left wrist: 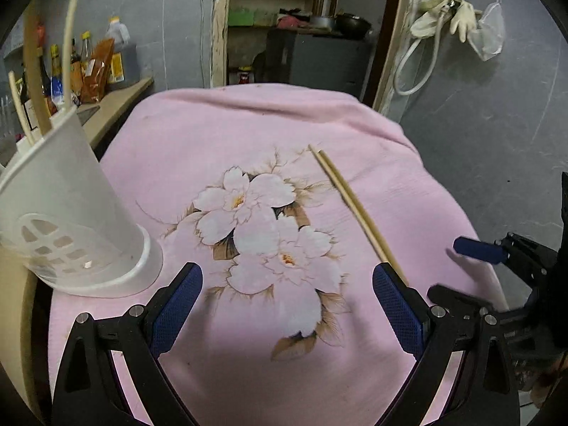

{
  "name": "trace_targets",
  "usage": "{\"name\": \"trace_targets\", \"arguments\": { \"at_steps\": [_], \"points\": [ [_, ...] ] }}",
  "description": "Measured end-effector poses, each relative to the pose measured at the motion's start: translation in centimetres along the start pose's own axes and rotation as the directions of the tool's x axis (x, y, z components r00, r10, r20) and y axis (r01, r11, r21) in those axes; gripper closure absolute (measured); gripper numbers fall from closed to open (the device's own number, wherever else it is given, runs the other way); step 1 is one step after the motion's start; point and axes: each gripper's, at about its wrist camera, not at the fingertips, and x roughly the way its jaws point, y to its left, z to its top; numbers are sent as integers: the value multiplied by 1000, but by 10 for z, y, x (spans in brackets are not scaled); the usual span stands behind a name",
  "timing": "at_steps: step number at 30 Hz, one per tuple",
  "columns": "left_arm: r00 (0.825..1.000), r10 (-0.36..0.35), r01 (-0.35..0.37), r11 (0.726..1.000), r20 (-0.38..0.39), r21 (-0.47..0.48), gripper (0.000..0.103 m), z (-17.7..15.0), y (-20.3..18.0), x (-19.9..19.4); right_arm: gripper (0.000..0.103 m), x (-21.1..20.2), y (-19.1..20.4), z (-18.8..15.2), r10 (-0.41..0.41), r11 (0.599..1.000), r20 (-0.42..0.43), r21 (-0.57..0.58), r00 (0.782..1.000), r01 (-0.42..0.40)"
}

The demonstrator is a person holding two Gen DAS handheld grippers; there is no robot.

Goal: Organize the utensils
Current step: 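Grasp a remaining chopstick with the right gripper, then grasp the other chopstick with the left gripper while the right holds its chopstick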

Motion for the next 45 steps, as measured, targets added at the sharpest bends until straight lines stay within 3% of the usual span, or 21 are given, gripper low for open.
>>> {"name": "trace_targets", "arguments": {
  "at_steps": [4,7,10,12,14,17,19,21,25,30,38,42,45],
  "points": [
    [1000,5,-5,1000,-16,-5,9,2,6,10,45,16,8,0,7,999,-49,-48,999,-9],
    [1000,-2,2,1000,-28,-17,9,2,10,17,54,21,15,2,-46,993,-56,-107,997,40],
    [999,-17,16,1000,-39,-19,9,5,9,21,73,23,14,3,-88,988,-54,-129,995,80],
    [999,-35,34,999,-41,-18,9,8,7,25,93,22,8,4,-113,986,-47,-127,992,106],
    [997,-56,56,998,-45,-16,9,12,4,29,102,22,0,6,-125,987,-42,-109,991,119],
    [995,-88,87,996,-52,-18,11,19,-1,35,102,23,-9,10,-117,990,-34,-80,993,114],
    [993,-106,105,994,-58,-19,17,24,-3,40,102,23,-13,13,-158,985,-20,-79,987,156],
    [990,-121,120,993,-71,-22,32,32,-5,48,101,23,-21,15,-157,986,-19,-52,987,156],
    [986,-129,124,991,-108,-58,47,51,-4,71,101,23,-41,17,-183,983,-24,1,983,183],
    [982,-119,102,988,-148,-114,69,77,3,99,99,31,-59,27,-116,992,-59,49,991,119],
    [962,-171,125,969,-215,-215,77,99,25,118,97,84,-83,80,19,997,-160,82,987,-6],
    [960,-149,101,974,-237,-203,88,103,27,117,96,119,-89,108,73,992,-219,113,973,-49],
    [950,-180,123,966,-255,-226,99,104,31,119,98,130,-90,120,83,989,-226,140,971,-52]
  ]
}}
